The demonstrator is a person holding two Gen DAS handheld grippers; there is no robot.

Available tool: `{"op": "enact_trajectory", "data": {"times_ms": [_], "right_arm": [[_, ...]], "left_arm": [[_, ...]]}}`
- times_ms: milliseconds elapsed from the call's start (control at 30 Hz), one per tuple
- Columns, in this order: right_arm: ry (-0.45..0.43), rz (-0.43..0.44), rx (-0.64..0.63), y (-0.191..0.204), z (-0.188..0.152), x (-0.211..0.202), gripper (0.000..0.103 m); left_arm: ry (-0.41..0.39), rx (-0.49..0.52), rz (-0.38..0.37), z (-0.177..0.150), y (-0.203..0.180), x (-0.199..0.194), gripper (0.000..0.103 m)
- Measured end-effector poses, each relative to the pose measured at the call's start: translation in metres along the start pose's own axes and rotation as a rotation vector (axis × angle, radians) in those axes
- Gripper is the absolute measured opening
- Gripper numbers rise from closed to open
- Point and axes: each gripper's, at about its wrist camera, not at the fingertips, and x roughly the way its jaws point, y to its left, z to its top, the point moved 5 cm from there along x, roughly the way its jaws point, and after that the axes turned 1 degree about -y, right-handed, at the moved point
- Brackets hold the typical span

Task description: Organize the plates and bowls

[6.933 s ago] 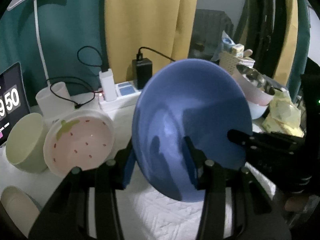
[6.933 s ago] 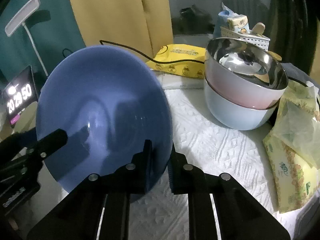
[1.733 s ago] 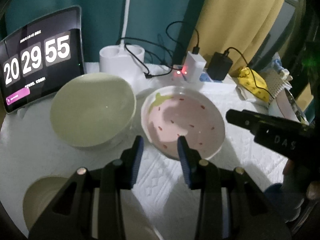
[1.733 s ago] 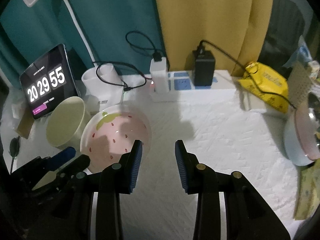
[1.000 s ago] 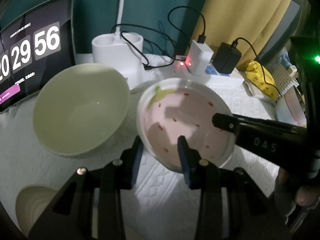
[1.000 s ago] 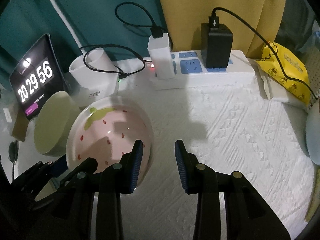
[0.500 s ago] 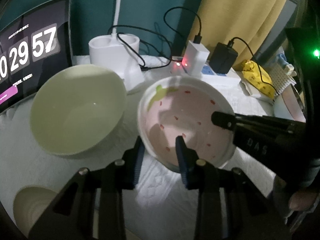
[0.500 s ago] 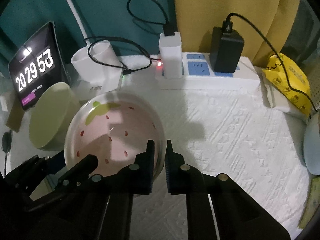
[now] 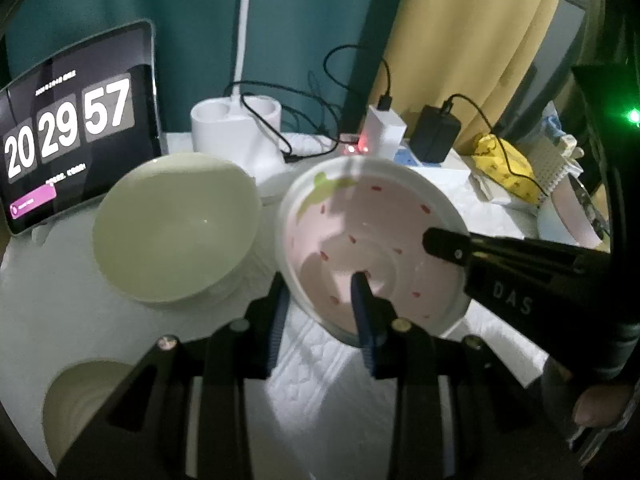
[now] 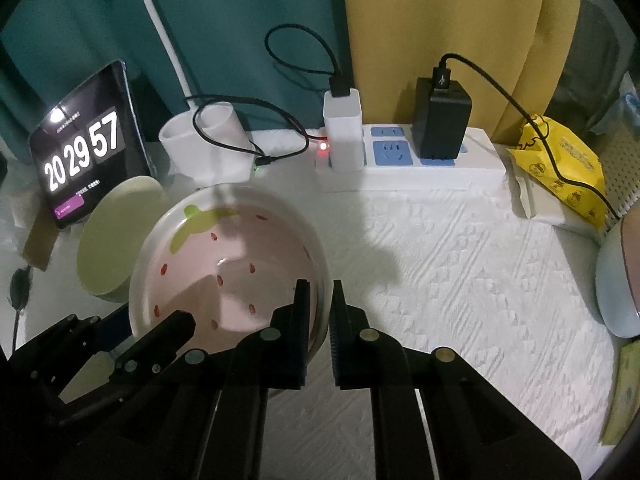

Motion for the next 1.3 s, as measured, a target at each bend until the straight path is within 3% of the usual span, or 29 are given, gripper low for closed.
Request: {"op": "enact_trajectory", "data": {"times_ms": [500, 1300], "right_arm": [[-0.087, -0.003, -0.014, 0.014, -0.001, -0.054, 0.010], [-0.155, -0.011, -0.019, 0.026, -0.027, -0.118, 0.010]], "left_arm": [[-0.082, 0.008, -0.015, 0.002, -0.005, -0.049, 0.032], [-0.137, 0.023, -0.047, -0.019, -0.019, -0.110, 0.032]]}}
